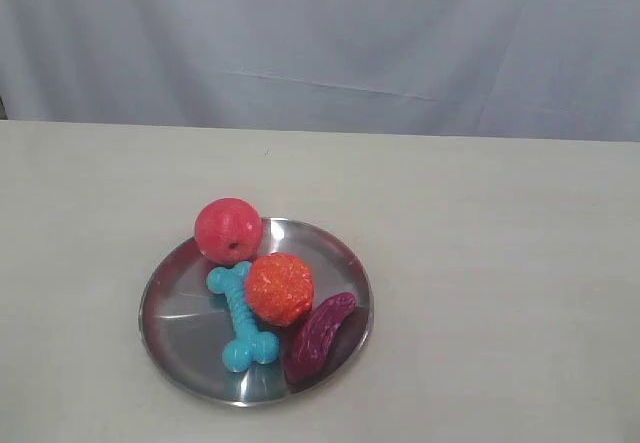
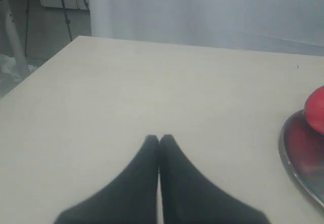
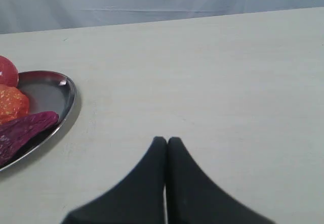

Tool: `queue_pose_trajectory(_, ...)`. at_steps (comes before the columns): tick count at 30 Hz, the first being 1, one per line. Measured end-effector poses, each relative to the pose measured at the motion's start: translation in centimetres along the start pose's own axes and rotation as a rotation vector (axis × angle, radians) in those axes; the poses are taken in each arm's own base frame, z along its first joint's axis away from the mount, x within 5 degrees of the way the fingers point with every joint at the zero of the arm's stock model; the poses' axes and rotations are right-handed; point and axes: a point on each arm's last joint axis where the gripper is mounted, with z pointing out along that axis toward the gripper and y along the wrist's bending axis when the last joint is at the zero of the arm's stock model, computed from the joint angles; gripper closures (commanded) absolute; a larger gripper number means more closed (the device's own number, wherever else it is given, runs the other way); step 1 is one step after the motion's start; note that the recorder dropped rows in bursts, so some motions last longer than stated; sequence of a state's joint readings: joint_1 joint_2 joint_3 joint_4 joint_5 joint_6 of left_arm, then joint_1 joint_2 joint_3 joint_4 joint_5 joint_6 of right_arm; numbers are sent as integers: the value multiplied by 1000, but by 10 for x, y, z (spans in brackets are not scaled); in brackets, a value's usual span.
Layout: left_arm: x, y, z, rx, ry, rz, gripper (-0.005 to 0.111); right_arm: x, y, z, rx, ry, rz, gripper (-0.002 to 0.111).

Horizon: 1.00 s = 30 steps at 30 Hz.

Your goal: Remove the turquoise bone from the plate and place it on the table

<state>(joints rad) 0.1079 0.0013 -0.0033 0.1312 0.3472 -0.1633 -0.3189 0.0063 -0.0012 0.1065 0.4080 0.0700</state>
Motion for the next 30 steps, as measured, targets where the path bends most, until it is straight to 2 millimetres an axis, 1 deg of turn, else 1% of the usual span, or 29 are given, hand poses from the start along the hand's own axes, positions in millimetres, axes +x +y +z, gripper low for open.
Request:
queue_pose_trajectory(17,0,0,0,0,0,0,107,-2,0,0,-1,-17,0,109)
queue_pose_trajectory(21,0,0,0,0,0,0,107,-10,1,-1,-8,-111,0,109)
queue_pose_trajectory(30,0,0,0,0,0,0,107,-41,3,-10,-33,-472,0,109)
